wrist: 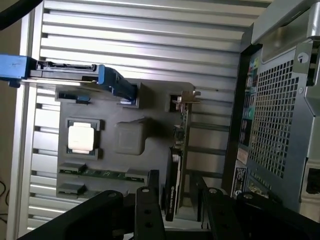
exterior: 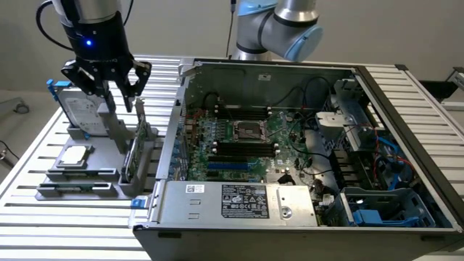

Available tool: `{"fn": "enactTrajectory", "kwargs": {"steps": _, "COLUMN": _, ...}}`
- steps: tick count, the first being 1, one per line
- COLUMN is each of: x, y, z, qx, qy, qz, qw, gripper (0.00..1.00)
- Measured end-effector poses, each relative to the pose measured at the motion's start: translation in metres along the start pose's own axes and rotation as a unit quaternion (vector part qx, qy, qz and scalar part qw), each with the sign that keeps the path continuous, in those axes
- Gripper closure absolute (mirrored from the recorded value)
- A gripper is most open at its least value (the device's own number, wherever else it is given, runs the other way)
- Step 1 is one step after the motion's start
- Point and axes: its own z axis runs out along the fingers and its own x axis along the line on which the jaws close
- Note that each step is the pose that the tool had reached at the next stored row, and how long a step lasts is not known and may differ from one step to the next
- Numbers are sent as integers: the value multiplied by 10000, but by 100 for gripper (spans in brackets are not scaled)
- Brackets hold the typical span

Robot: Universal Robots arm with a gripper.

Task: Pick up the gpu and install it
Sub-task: 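Pick up the gpu and move the gpu toward the slot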

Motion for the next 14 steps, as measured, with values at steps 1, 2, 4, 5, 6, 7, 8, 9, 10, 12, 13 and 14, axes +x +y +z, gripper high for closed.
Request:
{"fn": "enactTrajectory", "kwargs": {"steps": 1, "x": 1, "y": -24, "z": 17, "qx": 1, "qy": 0, "qz": -6, "qw": 10000, "gripper": 62}}
{"fn": "enactTrajectory", "kwargs": {"steps": 2, "x": 3, "y": -54, "z": 35, "qx": 1, "qy": 1, "qz": -10, "qw": 10000, "gripper": 62}}
{"fn": "enactTrajectory", "kwargs": {"steps": 4, "x": 9, "y": -128, "z": 69, "qx": 1, "qy": 0, "qz": -10, "qw": 10000, "gripper": 62}}
{"fn": "enactTrajectory", "kwargs": {"steps": 5, "x": 12, "y": -169, "z": 87, "qx": 1, "qy": 1, "qz": -11, "qw": 10000, "gripper": 62}}
{"fn": "enactTrajectory", "kwargs": {"steps": 6, "x": 14, "y": -198, "z": 104, "qx": 1, "qy": 1, "qz": -11, "qw": 10000, "gripper": 62}}
{"fn": "enactTrajectory", "kwargs": {"steps": 7, "x": 14, "y": -212, "z": 122, "qx": 0, "qy": -1, "qz": -11, "qw": 10000, "gripper": 62}}
{"fn": "enactTrajectory", "kwargs": {"steps": 8, "x": 13, "y": -217, "z": 141, "qx": 0, "qy": -4, "qz": -11, "qw": 10000, "gripper": 62}}
{"fn": "enactTrajectory", "kwargs": {"steps": 9, "x": 13, "y": -219, "z": 158, "qx": 1, "qy": -7, "qz": -11, "qw": 10000, "gripper": 62}}
{"fn": "enactTrajectory", "kwargs": {"steps": 10, "x": 12, "y": -220, "z": 176, "qx": 2, "qy": -10, "qz": -11, "qw": 10000, "gripper": 62}}
{"fn": "enactTrajectory", "kwargs": {"steps": 12, "x": 9, "y": -221, "z": 211, "qx": 3, "qy": -18, "qz": -11, "qw": 10000, "gripper": 62}}
{"fn": "enactTrajectory", "kwargs": {"steps": 13, "x": 8, "y": -222, "z": 229, "qx": 4, "qy": -23, "qz": -12, "qw": 10000, "gripper": 62}}
{"fn": "enactTrajectory", "kwargs": {"steps": 14, "x": 7, "y": -222, "z": 249, "qx": 4, "qy": -28, "qz": -12, "qw": 10000, "gripper": 62}}
